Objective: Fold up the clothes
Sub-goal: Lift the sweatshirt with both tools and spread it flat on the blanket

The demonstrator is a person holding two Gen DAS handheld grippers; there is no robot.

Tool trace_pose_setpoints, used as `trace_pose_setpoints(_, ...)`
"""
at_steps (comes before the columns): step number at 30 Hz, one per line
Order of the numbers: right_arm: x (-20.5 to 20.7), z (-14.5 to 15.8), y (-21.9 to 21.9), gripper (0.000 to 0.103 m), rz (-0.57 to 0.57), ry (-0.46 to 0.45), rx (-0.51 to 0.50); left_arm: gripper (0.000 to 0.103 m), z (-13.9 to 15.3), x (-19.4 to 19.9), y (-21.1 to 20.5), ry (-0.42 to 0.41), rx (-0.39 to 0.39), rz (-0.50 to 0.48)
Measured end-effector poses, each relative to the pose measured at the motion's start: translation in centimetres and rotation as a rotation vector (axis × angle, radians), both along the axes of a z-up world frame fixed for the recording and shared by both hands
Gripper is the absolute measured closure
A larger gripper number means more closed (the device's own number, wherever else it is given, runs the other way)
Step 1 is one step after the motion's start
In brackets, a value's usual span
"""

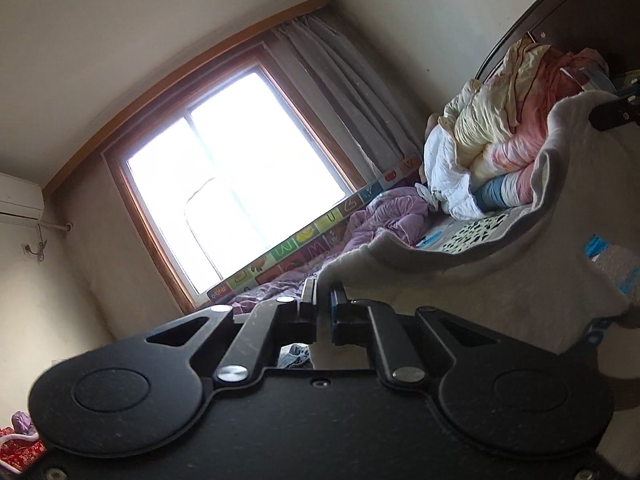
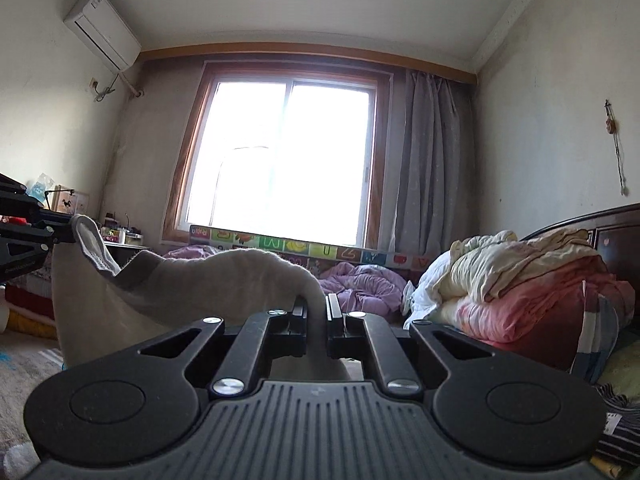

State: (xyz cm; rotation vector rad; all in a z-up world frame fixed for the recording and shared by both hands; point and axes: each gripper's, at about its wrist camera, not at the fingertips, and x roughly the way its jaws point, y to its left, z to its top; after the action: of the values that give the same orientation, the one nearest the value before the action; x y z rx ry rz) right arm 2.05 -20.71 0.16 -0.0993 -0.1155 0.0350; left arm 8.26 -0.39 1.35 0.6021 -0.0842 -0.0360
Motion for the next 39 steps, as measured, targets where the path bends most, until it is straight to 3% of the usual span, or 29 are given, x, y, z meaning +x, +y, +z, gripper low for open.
trace_pose_setpoints(10,-5.8,3.9,-1.4,0.093,0.036,-0.090,-0.032,0.098,4.0,-6.9,0.5,-0.125,0.005,0.008)
trace_pose_setpoints(15,-8.8,5.0,-2.1,0.093,0.065,-0.094,-0.041,0.098,4.7,-10.4,0.6,-0.129,-0.002,0.005)
trace_pose_setpoints(18,-9.3,5.3,-2.2,0.093,0.084,-0.073,-0.051,0.098,4.0,-10.5,0.1,-0.108,0.017,0.020)
trace_pose_setpoints(22,-7.7,4.5,-1.6,0.093,0.106,-0.002,-0.073,0.098,1.9,-8.1,0.6,-0.034,0.009,0.041)
trace_pose_setpoints(30,-0.2,1.2,-0.2,0.093,0.096,0.181,-0.117,0.098,-2.3,-0.4,1.4,0.129,0.011,0.051)
trace_pose_setpoints(39,8.4,-3.0,0.5,0.093,0.069,0.292,-0.109,0.098,-4.5,8.1,0.8,0.190,0.000,0.070)
